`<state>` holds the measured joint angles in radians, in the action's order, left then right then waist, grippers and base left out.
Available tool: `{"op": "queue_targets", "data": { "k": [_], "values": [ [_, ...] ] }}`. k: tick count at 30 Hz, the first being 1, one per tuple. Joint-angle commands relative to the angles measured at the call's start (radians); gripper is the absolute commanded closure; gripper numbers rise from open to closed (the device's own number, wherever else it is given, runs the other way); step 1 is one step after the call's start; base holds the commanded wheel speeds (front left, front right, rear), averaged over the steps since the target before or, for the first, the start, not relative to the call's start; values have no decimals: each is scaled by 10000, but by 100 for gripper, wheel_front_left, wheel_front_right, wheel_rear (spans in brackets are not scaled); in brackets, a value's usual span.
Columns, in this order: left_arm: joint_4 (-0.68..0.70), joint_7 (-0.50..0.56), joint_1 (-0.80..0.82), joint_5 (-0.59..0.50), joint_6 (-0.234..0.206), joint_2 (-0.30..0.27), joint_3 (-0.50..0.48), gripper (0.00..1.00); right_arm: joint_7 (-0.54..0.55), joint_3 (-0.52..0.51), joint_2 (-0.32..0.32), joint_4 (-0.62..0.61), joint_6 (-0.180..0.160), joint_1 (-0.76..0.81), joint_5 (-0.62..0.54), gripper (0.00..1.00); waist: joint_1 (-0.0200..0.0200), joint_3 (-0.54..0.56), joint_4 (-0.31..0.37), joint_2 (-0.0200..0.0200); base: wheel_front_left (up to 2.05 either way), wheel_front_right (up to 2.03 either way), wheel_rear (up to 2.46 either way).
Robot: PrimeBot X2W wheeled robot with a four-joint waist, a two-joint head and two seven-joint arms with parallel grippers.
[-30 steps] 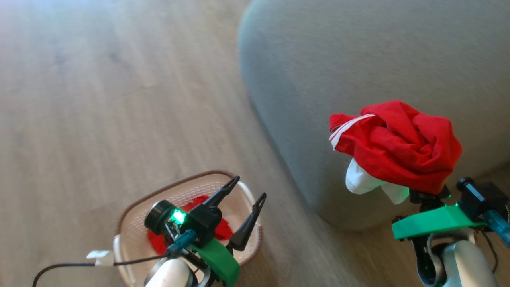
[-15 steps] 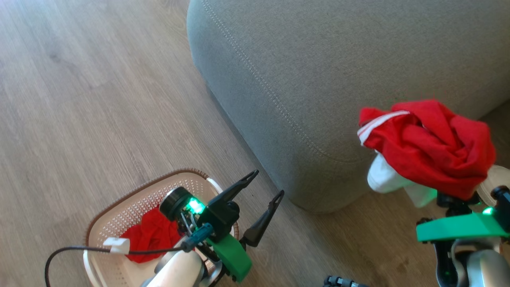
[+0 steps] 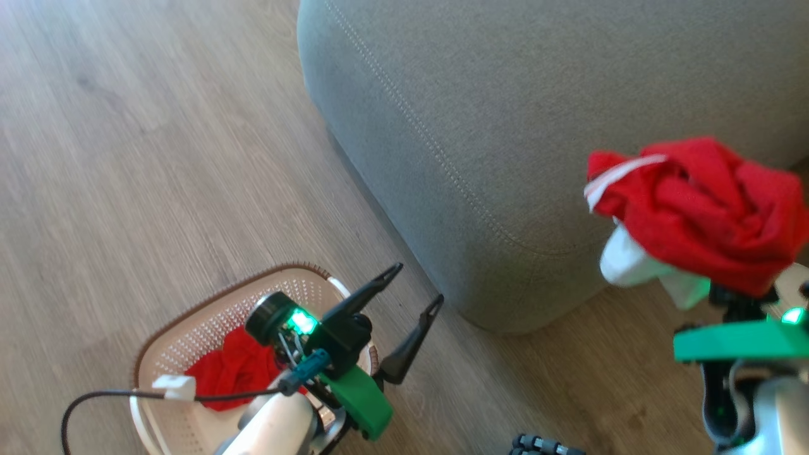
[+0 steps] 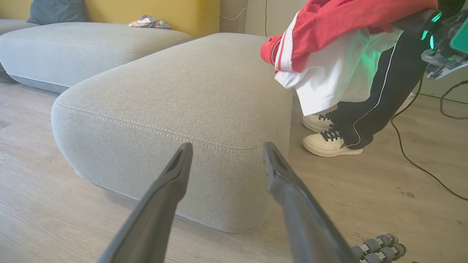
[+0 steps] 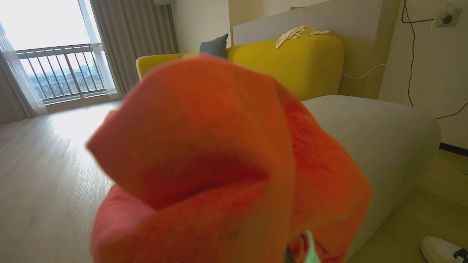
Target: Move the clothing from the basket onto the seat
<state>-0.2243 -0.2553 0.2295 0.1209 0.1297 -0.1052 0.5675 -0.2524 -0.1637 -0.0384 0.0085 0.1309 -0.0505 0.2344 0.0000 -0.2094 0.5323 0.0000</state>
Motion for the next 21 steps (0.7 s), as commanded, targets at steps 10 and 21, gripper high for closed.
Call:
{"op": "queue_targets", "data": {
  "k": [10, 21],
  "values": [
    [1136, -65, 590, -587, 10, -669, -395, 0, -94, -258, -287, -406, -2, -2913, -299, 100, 0, -1408, -170, 0, 0, 0, 0],
    [1625, -65, 1272, -781, 10, -1675, 381, 0, -94, -1182, -1545, 1380, -2, -6240, -196, 100, 0, -2897, -936, 0, 0, 0, 0]
  ]
}}
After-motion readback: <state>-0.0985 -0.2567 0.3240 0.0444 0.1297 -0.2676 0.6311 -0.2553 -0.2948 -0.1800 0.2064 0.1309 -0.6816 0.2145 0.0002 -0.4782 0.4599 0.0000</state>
